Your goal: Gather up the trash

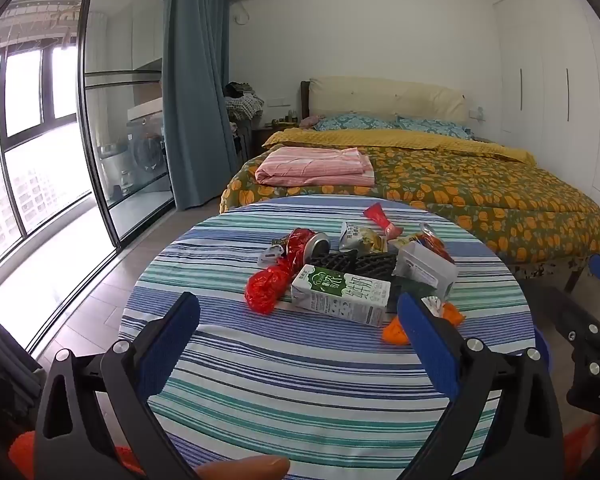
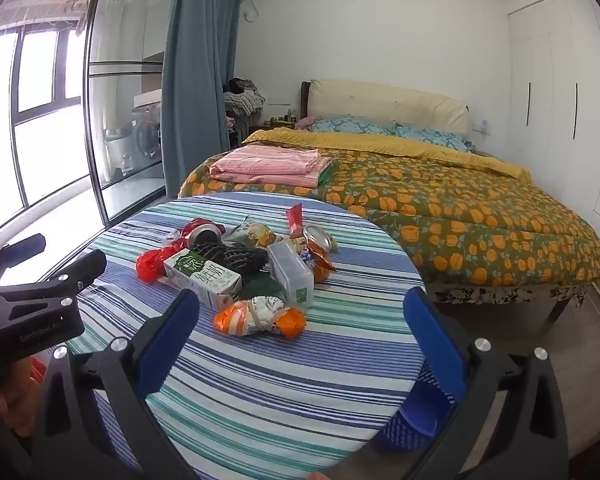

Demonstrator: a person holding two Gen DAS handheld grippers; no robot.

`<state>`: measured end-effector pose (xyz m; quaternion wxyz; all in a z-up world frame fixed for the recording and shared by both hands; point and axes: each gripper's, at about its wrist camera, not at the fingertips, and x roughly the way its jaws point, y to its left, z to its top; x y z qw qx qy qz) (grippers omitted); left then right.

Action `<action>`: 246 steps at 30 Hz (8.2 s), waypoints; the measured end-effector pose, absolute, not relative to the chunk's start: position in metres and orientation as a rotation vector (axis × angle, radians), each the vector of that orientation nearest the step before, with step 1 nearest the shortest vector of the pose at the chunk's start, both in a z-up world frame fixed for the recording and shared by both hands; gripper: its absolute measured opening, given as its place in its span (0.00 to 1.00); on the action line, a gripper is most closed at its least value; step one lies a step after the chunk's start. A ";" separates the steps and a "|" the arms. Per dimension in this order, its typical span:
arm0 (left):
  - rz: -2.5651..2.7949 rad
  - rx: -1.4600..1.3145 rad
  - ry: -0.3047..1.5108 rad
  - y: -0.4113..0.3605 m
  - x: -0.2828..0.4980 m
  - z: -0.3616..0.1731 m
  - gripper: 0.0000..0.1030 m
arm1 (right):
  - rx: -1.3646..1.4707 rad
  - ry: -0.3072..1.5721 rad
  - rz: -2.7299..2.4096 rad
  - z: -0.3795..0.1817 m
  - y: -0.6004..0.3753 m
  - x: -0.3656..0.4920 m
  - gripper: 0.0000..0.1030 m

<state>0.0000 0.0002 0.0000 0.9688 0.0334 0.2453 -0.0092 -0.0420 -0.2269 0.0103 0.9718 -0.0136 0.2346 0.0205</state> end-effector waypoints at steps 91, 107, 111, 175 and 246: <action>-0.026 0.072 0.521 -0.004 0.000 -0.009 0.95 | -0.009 0.472 0.041 0.011 -0.235 -0.045 0.96; -0.019 0.069 0.534 0.003 -0.001 -0.019 0.95 | -0.006 0.474 0.037 0.014 -0.247 -0.046 0.96; -0.018 0.067 0.539 0.005 0.000 -0.020 0.95 | -0.004 0.474 0.037 0.014 -0.249 -0.046 0.96; 0.113 0.063 0.888 0.026 0.075 -0.110 0.95 | 0.174 0.799 0.078 -0.073 -0.206 0.073 0.96; -0.377 0.102 1.144 0.002 0.130 -0.109 0.53 | -0.017 1.025 0.299 -0.084 -0.278 0.072 0.49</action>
